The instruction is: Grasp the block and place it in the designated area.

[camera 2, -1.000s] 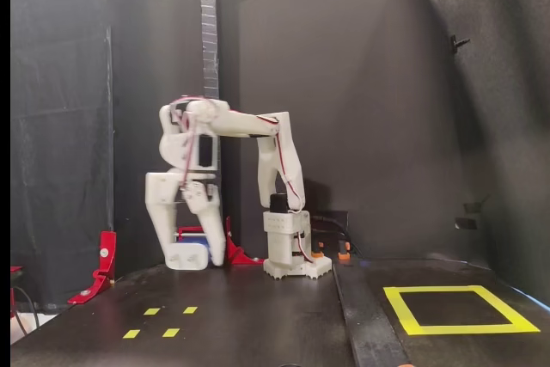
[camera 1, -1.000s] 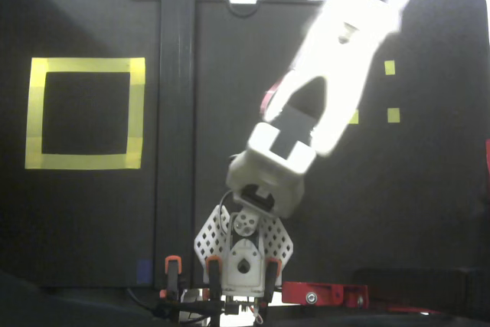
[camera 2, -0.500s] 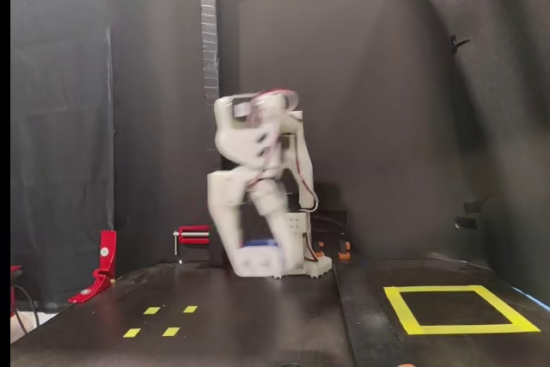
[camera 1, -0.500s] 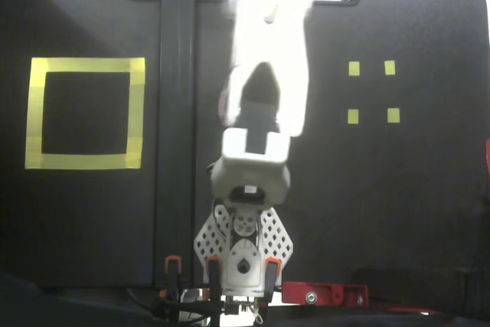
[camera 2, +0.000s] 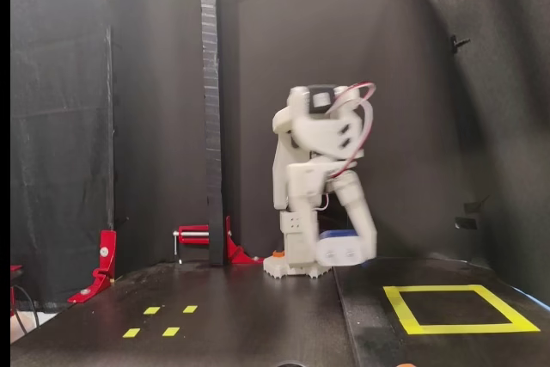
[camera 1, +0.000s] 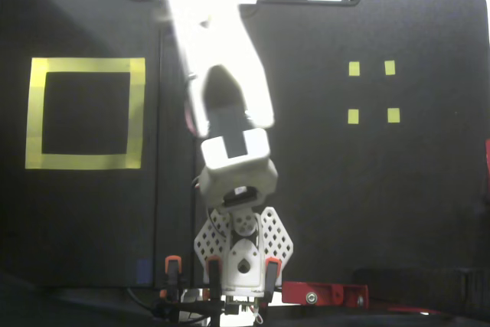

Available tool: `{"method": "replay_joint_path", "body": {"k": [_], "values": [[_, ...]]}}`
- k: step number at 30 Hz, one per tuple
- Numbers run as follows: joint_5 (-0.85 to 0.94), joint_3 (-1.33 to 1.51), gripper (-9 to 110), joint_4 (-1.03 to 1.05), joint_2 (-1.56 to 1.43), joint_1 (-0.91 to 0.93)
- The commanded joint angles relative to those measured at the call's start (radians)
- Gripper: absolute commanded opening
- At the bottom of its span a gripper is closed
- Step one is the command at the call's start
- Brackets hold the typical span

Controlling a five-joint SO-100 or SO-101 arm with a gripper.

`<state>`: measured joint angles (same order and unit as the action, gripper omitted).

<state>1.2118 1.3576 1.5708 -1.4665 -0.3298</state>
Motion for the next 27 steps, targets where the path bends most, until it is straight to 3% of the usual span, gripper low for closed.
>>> {"method": "replay_joint_path", "body": {"k": [1, 27], "values": [[-0.051, -0.006, 19, -0.003, -0.067, -0.06], [-0.4, 0.026, 19, 0.067, -0.071, -0.482]]}}
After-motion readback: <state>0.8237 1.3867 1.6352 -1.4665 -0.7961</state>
